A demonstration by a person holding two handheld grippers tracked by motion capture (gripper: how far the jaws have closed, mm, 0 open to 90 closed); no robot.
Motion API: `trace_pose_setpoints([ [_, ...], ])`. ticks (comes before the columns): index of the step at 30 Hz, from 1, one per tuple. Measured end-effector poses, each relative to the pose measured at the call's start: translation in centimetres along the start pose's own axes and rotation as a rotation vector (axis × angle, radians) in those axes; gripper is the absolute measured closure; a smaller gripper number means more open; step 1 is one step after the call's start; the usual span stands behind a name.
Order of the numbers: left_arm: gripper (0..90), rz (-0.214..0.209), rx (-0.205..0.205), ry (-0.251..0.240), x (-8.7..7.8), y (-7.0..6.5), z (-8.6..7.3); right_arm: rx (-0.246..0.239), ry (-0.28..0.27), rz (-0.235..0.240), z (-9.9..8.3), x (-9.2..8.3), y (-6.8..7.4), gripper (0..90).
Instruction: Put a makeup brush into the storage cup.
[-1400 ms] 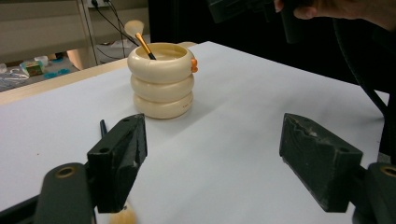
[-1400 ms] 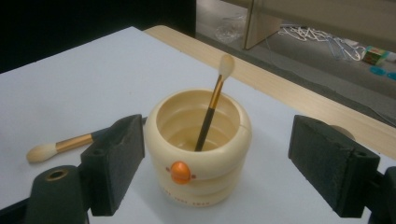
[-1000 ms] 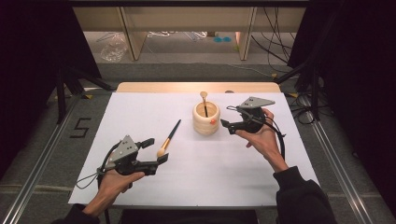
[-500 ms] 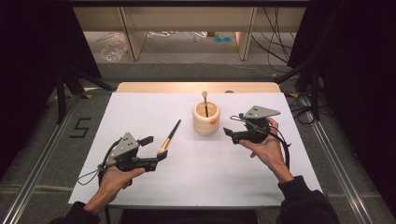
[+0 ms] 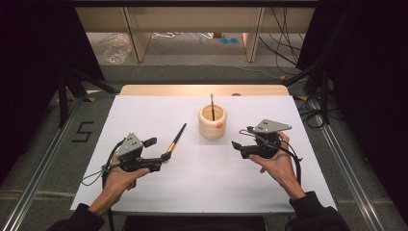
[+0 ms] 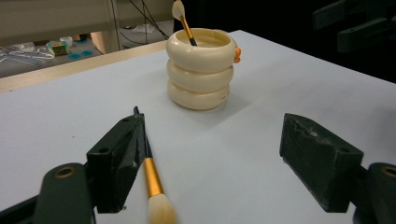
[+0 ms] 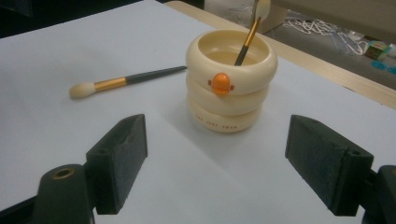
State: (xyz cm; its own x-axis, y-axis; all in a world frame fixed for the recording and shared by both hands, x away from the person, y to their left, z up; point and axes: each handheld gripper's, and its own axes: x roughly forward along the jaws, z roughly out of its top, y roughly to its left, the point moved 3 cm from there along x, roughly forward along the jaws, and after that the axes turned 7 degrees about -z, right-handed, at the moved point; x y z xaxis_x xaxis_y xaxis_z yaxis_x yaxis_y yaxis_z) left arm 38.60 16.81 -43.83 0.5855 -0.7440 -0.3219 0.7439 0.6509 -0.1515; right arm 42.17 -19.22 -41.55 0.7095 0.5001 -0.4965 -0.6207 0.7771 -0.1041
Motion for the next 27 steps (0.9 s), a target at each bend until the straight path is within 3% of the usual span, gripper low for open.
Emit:
trace_pose_setpoints([
  [15,23.1,0.015,-0.002,0.006,0.5,0.7,0.1,0.043,-0.009,0.026,-1.9,-1.2,0.9,17.9],
  [27,23.1,0.019,-0.004,-0.010,0.3,0.7,0.3,0.069,-0.079,0.047,-2.2,-2.4,1.6,16.4],
])
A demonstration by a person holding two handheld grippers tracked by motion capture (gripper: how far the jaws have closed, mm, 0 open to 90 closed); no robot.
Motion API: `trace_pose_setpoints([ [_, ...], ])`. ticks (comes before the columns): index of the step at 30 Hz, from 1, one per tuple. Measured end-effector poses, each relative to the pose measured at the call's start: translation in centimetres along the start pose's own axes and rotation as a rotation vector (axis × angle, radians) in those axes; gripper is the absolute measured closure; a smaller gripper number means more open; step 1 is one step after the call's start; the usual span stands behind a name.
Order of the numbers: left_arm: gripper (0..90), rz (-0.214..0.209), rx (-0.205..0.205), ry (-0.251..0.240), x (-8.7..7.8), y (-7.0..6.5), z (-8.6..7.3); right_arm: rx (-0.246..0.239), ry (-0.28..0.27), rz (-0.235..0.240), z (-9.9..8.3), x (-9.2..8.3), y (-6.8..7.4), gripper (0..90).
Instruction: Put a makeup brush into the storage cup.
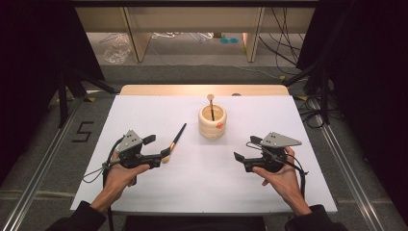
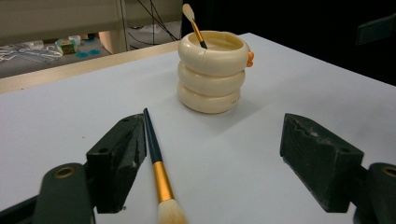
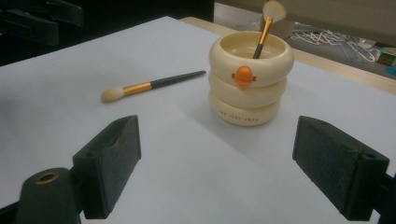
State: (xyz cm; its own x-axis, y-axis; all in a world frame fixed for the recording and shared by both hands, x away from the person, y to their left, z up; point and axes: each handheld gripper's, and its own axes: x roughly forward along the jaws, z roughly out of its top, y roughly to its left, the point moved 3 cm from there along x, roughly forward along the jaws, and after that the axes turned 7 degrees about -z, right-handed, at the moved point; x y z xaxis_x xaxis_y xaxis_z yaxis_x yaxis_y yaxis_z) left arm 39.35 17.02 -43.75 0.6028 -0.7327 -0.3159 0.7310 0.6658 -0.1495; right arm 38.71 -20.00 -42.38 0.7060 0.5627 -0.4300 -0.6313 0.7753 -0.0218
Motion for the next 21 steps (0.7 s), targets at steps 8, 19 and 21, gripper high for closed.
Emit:
trace_pose_setpoints([
  [8,23.1,0.007,-0.006,-0.013,-0.1,0.0,0.0,0.037,-0.055,0.029,-0.3,-0.6,0.4,16.5],
  [19,23.1,0.006,0.002,-0.011,-0.2,0.0,0.1,0.045,-0.066,0.022,-0.8,-1.7,1.0,16.4],
  [21,23.1,0.006,0.000,-0.010,-0.1,0.0,0.0,0.051,-0.064,0.023,-0.9,-1.8,1.1,16.4],
])
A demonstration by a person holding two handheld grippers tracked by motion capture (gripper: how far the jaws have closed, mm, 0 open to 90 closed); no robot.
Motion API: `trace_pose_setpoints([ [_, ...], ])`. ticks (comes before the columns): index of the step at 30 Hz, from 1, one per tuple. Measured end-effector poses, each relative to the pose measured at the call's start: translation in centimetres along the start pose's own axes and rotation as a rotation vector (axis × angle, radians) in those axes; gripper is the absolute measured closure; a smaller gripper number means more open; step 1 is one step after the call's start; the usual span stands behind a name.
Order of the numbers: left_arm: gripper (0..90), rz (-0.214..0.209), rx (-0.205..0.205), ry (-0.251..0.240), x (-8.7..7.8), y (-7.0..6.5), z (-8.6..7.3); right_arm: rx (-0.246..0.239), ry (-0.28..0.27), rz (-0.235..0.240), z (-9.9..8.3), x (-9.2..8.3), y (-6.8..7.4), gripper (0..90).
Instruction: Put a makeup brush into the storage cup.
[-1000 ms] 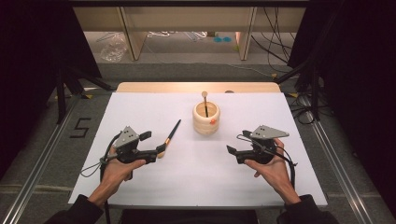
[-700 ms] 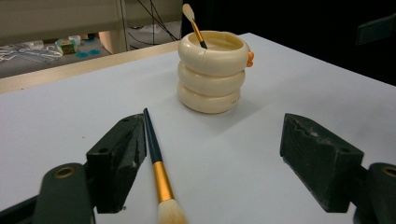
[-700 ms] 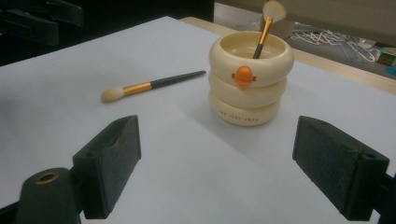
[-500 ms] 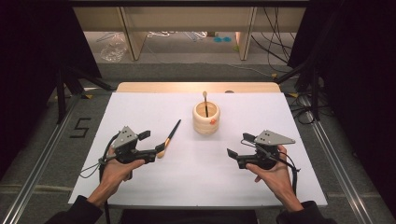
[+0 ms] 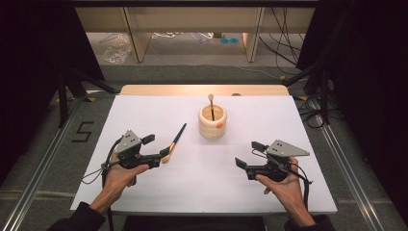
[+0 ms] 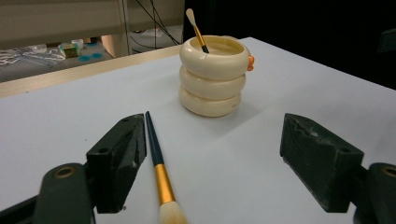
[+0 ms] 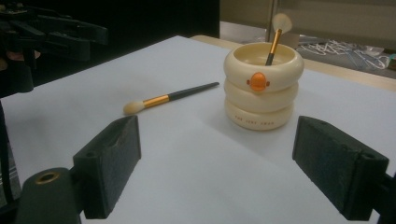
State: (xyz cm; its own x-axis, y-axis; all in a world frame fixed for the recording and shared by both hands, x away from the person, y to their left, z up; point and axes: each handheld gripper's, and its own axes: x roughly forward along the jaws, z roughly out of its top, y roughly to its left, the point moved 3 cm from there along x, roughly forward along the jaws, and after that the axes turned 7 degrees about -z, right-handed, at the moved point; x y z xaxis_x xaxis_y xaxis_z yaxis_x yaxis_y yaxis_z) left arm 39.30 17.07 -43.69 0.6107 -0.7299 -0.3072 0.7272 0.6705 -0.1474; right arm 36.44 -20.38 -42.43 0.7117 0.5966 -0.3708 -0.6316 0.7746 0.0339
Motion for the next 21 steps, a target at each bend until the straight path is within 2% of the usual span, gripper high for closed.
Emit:
trace_pose_setpoints([
  [1,23.0,0.000,0.000,0.000,0.0,0.0,0.0,-0.003,-0.016,0.002,0.0,0.0,0.0,16.4],
  [4,22.7,0.000,-0.003,0.010,0.1,0.0,-0.1,-0.003,-0.012,-0.004,-0.1,-0.1,0.1,16.5],
  [5,22.7,-0.001,0.002,0.013,0.2,0.1,0.0,-0.004,-0.029,-0.003,-0.1,0.0,0.1,16.4],
  [6,22.6,-0.003,0.002,0.016,0.4,0.2,0.0,-0.010,-0.022,0.009,-0.2,0.0,0.1,16.5],
  [8,22.5,0.002,-0.005,0.020,0.6,0.3,0.1,-0.014,-0.006,-0.006,-0.2,-0.2,0.1,16.5],
  [11,22.3,0.004,0.001,0.030,1.0,0.5,0.1,-0.009,0.001,0.001,-0.3,-0.1,0.1,16.5],
  [12,22.3,0.010,-0.014,0.028,1.1,0.5,0.1,-0.012,-0.007,-0.005,-0.3,-0.1,0.1,16.5],
  [16,22.2,0.015,-0.019,0.038,1.4,0.7,0.1,-0.009,-0.003,0.002,-0.3,-0.1,0.2,16.5],
  [18,22.2,0.016,-0.014,0.051,1.6,0.8,0.1,-0.006,-0.020,0.018,-0.3,0.1,0.3,16.5],
  [21,22.2,0.034,-0.021,0.070,2.0,1.2,0.1,-0.018,0.002,0.011,-0.3,0.1,0.3,16.6],
])
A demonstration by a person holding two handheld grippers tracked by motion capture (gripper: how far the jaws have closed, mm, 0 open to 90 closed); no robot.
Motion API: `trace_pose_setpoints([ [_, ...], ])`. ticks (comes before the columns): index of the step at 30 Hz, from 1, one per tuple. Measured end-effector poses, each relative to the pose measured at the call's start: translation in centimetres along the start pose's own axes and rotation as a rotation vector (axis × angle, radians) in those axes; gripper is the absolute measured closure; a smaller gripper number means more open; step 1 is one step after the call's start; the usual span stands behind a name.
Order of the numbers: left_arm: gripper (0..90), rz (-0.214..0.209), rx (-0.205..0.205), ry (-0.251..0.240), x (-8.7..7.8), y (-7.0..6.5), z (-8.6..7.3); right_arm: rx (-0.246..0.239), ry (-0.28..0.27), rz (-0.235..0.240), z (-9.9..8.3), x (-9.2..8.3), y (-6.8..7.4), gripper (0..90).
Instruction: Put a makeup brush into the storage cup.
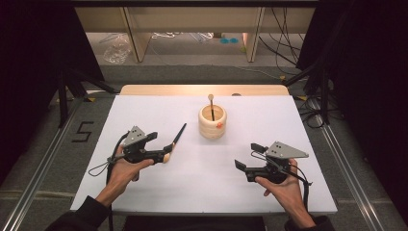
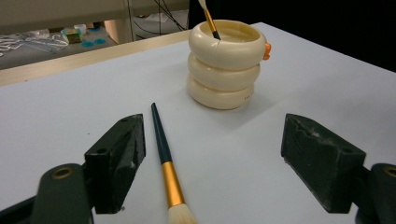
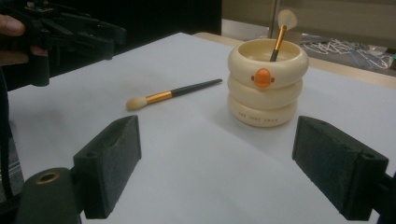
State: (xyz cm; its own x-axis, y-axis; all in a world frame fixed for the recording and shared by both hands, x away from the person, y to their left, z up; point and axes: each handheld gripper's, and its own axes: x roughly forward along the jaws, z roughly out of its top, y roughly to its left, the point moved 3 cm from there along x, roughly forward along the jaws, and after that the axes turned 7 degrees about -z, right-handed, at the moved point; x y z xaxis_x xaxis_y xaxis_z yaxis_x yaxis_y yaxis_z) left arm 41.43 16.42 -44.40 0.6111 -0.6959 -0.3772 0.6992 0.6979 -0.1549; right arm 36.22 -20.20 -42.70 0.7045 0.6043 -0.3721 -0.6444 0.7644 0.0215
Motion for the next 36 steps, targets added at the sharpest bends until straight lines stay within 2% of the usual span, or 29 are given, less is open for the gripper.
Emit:
trace_pose_setpoints([
  [3,22.2,0.004,0.000,0.007,0.3,0.3,0.1,-0.002,-0.001,-0.009,0.0,0.0,0.0,16.6],
  [4,22.2,0.009,-0.002,0.016,0.4,0.5,0.1,-0.004,0.015,-0.010,0.0,-0.1,0.0,16.6],
  [5,22.2,0.015,0.000,0.021,0.5,0.7,0.1,0.007,-0.014,0.006,0.0,0.2,0.1,16.7],
  [9,22.6,0.019,-0.021,0.041,1.0,1.1,0.1,0.008,-0.008,0.014,0.1,0.3,0.3,16.7],
  [12,22.6,0.020,-0.015,0.060,1.4,1.4,0.1,0.001,-0.003,0.003,0.1,0.2,0.2,16.7],
  [13,22.8,0.017,-0.010,0.074,1.5,1.4,0.1,0.006,-0.011,0.023,0.1,0.3,0.3,16.8],
  [16,22.7,0.029,-0.003,0.092,1.8,1.5,0.0,0.000,-0.001,0.006,0.1,0.4,0.3,17.0],
  [18,22.7,0.035,0.011,0.106,2.1,1.7,0.1,-0.006,0.007,0.010,0.1,0.3,0.2,17.0],
  [21,23.1,0.040,0.009,0.116,2.3,1.9,0.1,0.000,0.009,0.016,0.1,0.4,0.2,17.0],
  [22,24.0,0.041,0.013,0.144,2.5,2.1,0.0,0.006,-0.002,0.028,0.1,0.5,0.3,17.1],
  [25,24.0,0.040,0.005,0.152,2.9,2.1,-0.1,0.002,0.001,0.030,0.0,0.6,0.3,17.2],
  [26,24.3,0.044,0.025,0.193,2.9,2.4,-0.2,-0.011,0.031,0.011,0.0,0.3,0.2,17.3],
  [28,24.8,0.044,0.023,0.192,3.1,2.4,-0.2,-0.017,0.026,0.010,0.0,0.3,0.2,17.2],
  [29,25.4,0.048,0.015,0.190,3.3,2.4,-0.2,-0.005,-0.003,0.028,0.0,0.6,0.3,17.4],
  [30,25.8,0.049,0.027,0.213,3.5,2.6,-0.1,0.003,0.000,0.036,0.0,0.7,0.4,17.4],
  [32,26.5,0.049,0.018,0.213,3.6,2.6,-0.2,-0.007,0.014,0.022,0.1,0.5,0.4,17.4],
  [36,27.5,0.054,0.017,0.246,4.0,3.0,-0.4,-0.010,0.025,0.020,0.1,0.4,0.3,17.5],
])
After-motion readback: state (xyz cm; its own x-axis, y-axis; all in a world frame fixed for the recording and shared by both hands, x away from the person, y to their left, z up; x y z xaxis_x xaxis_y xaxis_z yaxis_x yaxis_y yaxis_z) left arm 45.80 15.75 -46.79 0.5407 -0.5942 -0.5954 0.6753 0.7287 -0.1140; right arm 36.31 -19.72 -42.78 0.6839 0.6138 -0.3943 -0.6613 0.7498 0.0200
